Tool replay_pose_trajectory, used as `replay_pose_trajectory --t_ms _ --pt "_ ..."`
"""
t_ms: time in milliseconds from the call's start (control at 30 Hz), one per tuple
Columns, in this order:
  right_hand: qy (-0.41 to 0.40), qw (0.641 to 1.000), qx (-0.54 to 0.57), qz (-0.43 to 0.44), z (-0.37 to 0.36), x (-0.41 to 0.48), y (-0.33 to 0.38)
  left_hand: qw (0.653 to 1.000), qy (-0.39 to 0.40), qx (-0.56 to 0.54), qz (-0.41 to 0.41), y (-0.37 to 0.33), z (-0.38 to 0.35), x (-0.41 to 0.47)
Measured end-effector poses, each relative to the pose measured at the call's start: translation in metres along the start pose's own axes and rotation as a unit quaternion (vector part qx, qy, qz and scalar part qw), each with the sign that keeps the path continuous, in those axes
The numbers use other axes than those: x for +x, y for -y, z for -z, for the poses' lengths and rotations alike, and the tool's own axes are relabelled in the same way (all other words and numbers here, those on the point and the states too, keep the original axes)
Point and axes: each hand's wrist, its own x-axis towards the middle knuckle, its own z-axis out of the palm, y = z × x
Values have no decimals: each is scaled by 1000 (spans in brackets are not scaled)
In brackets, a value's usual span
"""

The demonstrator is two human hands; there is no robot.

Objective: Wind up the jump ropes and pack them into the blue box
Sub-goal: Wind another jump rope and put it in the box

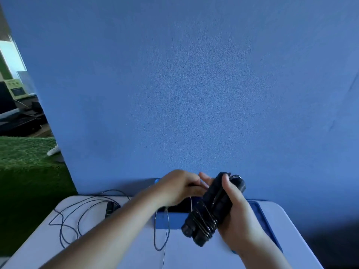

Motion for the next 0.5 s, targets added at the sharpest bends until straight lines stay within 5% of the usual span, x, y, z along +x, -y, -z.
replay_pose_trajectory --t_ms 167,367,500 --pt "-50 997 -37 46 15 5 -11 999 2 43 32 -25 22 -3" --pt "-108 986 -38 119 12 14 -16 985 -168 35 36 -51 -20 -39" --pt "-143 972 -41 180 -2 19 -20 951 -297 -88 12 -49 -57 -49"
